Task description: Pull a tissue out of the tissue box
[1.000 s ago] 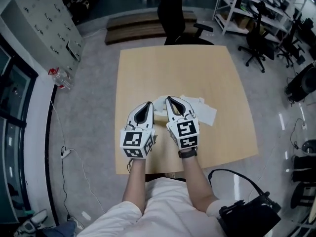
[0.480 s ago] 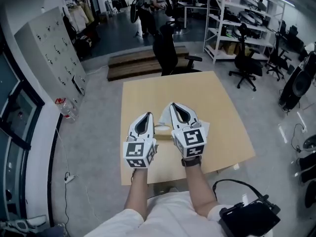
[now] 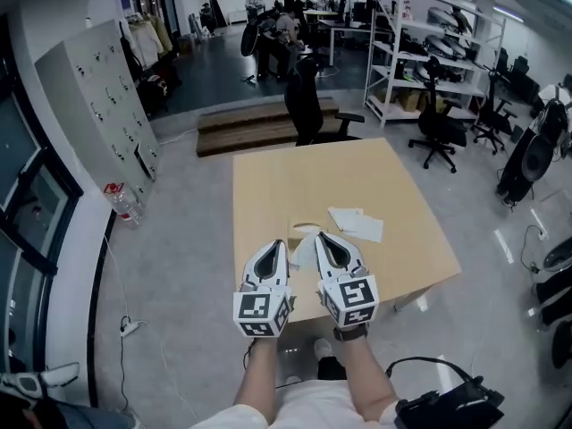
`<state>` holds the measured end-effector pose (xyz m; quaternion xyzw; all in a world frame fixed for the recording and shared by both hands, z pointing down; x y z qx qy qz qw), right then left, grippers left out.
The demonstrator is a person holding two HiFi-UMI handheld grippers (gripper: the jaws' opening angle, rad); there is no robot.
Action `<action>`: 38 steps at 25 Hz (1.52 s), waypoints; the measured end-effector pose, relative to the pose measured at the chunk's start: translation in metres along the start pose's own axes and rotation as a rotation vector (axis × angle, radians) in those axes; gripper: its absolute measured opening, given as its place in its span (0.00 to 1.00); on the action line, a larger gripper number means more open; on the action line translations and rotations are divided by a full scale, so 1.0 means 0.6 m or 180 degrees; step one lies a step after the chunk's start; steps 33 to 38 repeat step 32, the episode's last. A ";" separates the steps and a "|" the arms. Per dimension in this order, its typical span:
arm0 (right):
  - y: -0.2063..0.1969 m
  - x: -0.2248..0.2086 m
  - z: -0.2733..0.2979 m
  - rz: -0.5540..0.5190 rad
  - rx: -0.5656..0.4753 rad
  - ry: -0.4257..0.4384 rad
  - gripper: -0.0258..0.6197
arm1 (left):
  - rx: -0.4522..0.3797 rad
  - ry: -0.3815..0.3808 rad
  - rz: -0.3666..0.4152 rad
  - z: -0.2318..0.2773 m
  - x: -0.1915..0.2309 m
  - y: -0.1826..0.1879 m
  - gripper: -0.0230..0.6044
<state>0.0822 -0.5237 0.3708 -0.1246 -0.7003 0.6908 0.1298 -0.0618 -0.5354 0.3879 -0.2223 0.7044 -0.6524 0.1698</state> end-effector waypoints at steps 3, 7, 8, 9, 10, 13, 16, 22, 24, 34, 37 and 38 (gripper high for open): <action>-0.010 0.022 -0.032 -0.0059 0.0083 -0.0044 0.05 | -0.0008 -0.0050 -0.0067 -0.032 -0.013 -0.005 0.04; -0.012 0.022 -0.063 -0.0094 0.0104 -0.0156 0.05 | 0.0030 -0.0091 -0.0087 -0.045 -0.031 -0.010 0.04; -0.011 0.021 -0.068 -0.0104 0.0084 -0.0162 0.05 | 0.0022 -0.0103 -0.0077 -0.048 -0.034 -0.010 0.04; -0.009 0.021 -0.071 -0.0111 0.0052 -0.0157 0.05 | 0.0009 -0.0119 -0.0061 -0.052 -0.037 -0.009 0.04; -0.003 0.022 -0.072 -0.0114 0.0007 -0.0153 0.05 | -0.0008 -0.0139 -0.0040 -0.055 -0.037 -0.005 0.04; 0.025 0.021 -0.067 -0.0138 -0.0151 -0.0158 0.05 | -0.0080 -0.0159 0.0063 -0.055 -0.033 0.020 0.04; 0.046 0.005 -0.075 -0.0146 -0.0213 -0.0154 0.05 | -0.0120 -0.0130 0.0109 -0.045 -0.045 0.040 0.04; 0.037 -0.058 -0.099 -0.0132 -0.0227 -0.0232 0.05 | -0.0096 -0.0147 0.0129 -0.013 -0.097 0.017 0.04; 0.034 -0.065 -0.102 -0.0128 -0.0223 -0.0238 0.05 | -0.0068 -0.0157 0.0126 -0.008 -0.098 0.009 0.04; 0.060 -0.092 -0.142 -0.0150 -0.0301 -0.0224 0.05 | -0.0080 -0.0093 0.0080 -0.008 -0.128 0.019 0.04; 0.060 -0.092 -0.142 -0.0150 -0.0301 -0.0224 0.05 | -0.0080 -0.0093 0.0080 -0.008 -0.128 0.019 0.04; 0.060 -0.092 -0.142 -0.0150 -0.0301 -0.0224 0.05 | -0.0080 -0.0093 0.0080 -0.008 -0.128 0.019 0.04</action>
Point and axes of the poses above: the fingertips, and each gripper's own axes: z forward along the fingers, x to its left, y out of its top, the point moved 7 cm from there along -z, backward along the fingers, and after that the axes turned 4 degrees about z, right-handed, at the moved point
